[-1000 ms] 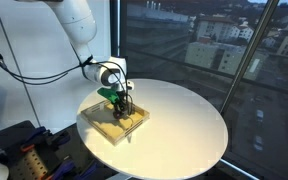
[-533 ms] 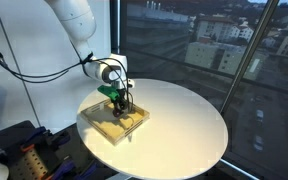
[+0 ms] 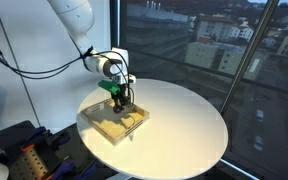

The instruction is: Remove the plum from the wooden tray and place it on the table

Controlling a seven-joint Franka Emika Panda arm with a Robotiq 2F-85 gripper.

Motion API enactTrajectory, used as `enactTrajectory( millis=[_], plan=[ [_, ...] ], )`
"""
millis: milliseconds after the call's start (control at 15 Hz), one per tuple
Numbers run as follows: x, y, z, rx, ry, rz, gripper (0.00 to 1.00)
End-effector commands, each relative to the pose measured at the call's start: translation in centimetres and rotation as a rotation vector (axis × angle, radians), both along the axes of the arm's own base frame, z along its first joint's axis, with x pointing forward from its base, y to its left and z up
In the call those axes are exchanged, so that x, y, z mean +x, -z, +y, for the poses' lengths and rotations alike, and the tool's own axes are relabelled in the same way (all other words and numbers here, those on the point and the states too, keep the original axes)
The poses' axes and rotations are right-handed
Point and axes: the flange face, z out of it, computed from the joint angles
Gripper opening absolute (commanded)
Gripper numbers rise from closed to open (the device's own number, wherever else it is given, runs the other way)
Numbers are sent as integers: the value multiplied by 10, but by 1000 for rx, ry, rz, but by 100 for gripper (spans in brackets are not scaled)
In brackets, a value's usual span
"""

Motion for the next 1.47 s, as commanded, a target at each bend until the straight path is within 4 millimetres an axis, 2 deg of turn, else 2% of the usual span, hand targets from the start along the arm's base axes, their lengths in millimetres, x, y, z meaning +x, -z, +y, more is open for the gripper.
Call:
enactTrajectory(
  millis=[0,1133,1400],
  plan=[
    [3,-24,-2,-17,-8,2,31],
    [4,-100,-16,2,-3,8,31],
    [4,-112,-22,2,8,6,31]
  ],
)
